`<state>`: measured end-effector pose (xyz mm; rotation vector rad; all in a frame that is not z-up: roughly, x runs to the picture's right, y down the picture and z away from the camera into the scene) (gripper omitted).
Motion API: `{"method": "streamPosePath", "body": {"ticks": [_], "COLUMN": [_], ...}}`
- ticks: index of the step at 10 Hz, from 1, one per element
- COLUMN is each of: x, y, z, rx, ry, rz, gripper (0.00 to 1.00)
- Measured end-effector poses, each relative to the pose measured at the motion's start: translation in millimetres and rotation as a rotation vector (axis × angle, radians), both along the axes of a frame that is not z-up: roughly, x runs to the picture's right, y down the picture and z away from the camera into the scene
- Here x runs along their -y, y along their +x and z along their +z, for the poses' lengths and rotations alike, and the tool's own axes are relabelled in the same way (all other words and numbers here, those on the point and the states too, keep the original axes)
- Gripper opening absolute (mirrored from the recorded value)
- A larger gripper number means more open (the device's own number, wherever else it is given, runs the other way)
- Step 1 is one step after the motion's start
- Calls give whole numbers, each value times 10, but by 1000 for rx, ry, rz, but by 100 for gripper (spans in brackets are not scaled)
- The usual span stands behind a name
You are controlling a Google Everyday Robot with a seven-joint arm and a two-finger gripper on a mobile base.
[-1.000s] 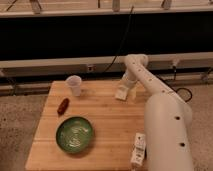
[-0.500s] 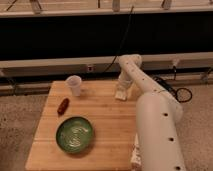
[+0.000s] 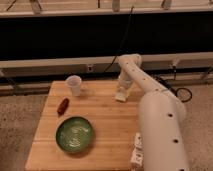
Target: Place the white sponge in the ceramic bowl
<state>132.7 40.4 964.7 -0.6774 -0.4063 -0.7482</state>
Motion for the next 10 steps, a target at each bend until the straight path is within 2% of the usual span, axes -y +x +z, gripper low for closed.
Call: {"method": "streamPosePath", "body": {"ticks": [4, 5, 10], "x": [35, 49, 82], "y": [-24, -33, -58], "z": [-83, -219, -445], "rx": [16, 21, 40], "ry": [2, 2, 5], "rz": [-12, -14, -30], "gripper": [0, 0, 0]}}
